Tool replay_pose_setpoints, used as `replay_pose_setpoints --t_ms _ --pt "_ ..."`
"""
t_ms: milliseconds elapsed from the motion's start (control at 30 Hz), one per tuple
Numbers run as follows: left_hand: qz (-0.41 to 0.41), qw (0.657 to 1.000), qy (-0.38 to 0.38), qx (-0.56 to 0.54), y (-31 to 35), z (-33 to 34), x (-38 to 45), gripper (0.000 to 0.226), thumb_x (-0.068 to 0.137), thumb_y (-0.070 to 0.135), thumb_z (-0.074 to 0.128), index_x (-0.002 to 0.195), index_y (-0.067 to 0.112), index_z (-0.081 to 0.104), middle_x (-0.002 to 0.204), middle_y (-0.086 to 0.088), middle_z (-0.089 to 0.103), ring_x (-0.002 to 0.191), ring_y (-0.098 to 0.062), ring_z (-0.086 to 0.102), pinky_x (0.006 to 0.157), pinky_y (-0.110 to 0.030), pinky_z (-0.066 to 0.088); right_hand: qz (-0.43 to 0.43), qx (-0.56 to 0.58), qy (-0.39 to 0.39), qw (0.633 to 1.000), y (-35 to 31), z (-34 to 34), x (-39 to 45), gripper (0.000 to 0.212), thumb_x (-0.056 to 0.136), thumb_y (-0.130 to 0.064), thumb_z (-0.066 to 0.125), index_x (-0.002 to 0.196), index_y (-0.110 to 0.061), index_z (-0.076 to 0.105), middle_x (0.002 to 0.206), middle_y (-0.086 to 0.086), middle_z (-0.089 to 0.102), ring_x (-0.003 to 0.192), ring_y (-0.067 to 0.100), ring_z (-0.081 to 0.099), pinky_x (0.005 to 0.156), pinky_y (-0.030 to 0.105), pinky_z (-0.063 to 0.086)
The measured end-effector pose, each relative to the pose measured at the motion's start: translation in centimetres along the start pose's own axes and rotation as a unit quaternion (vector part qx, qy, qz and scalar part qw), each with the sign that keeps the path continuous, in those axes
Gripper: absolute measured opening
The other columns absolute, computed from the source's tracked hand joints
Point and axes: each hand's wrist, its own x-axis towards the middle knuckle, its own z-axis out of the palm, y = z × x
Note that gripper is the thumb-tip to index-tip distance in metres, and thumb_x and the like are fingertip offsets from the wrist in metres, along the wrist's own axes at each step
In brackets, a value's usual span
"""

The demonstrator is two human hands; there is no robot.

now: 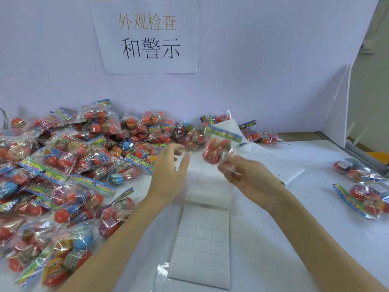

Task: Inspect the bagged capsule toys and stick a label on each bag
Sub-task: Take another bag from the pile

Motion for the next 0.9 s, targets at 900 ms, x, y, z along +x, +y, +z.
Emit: replay_pose_setpoints --t_ms 900 --pt "-0.033 0.977 -0.062 -0.200 1.8 -1.6 0.4 0.016 0.102 0.034 0.062 0.107 0.024 0.074 0.093 0.010 0.074 0.087 -0.003 0.066 0.079 -0.011 0.049 -0.005 -0.101 -0.058 0.993 0.7 0.1 -0.3 0.043 0.087 -0.033 0.075 0.128 -0.021 0.074 0.105 0.003 0.071 0.088 0.015 0.066 0.077 0.026 0.056"
